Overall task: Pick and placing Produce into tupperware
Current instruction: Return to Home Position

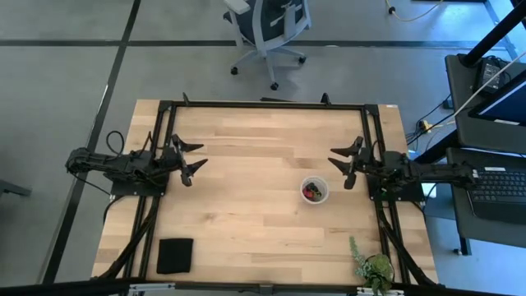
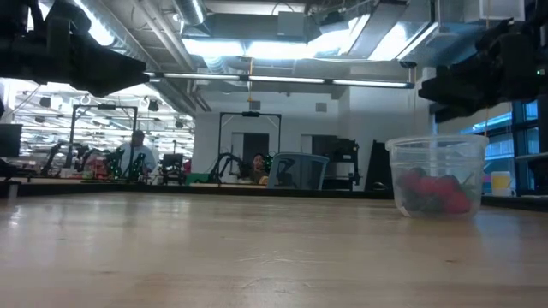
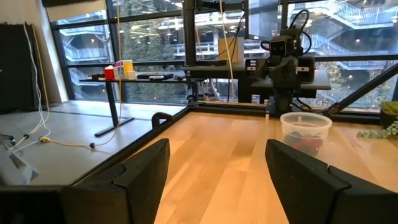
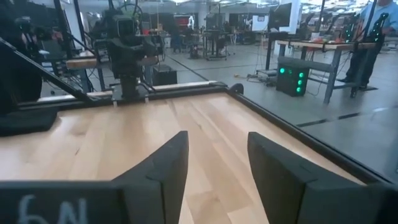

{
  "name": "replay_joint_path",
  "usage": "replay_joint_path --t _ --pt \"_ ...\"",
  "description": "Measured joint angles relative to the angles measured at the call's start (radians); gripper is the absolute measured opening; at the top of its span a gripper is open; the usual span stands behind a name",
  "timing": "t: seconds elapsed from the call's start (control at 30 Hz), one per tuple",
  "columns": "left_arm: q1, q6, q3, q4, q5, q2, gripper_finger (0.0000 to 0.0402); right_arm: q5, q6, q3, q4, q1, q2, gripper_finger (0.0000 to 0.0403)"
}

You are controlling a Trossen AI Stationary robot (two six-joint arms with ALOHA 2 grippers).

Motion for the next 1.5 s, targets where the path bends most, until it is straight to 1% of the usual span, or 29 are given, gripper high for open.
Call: replay_joint_path --t 0.3,0.47,0.67,1.1,1.33,1.5 --pt "0.0 0.002 0.0 0.0 -0.001 0.0 0.026 -0.001 -0.054 0.0 0.007 0.0 -0.043 0.0168" --pt "0.0 0.002 0.0 -0.001 -0.002 0.0 0.026 -0.001 -0.083 0.0 -0.016 0.0 -0.07 0.0168" --pt "0.0 0.002 0.0 -0.001 -0.002 0.0 0.026 -0.001 -0.136 0.0 -0.018 0.0 -0.07 0.0168" --pt "0.0 0.002 0.0 -0.001 -0.002 0.0 0.026 -0.001 -0.132 0.0 -0.018 0.0 -0.07 0.0168" --pt "0.0 0.002 0.0 -0.001 -0.002 0.0 0.026 -0.001 -0.01 0.0 -0.017 0.0 -0.07 0.0168" --pt "0.0 0.002 0.0 -0.001 -0.002 0.0 0.026 -0.001 -0.002 0.0 -0.017 0.0 -0.07 0.0168"
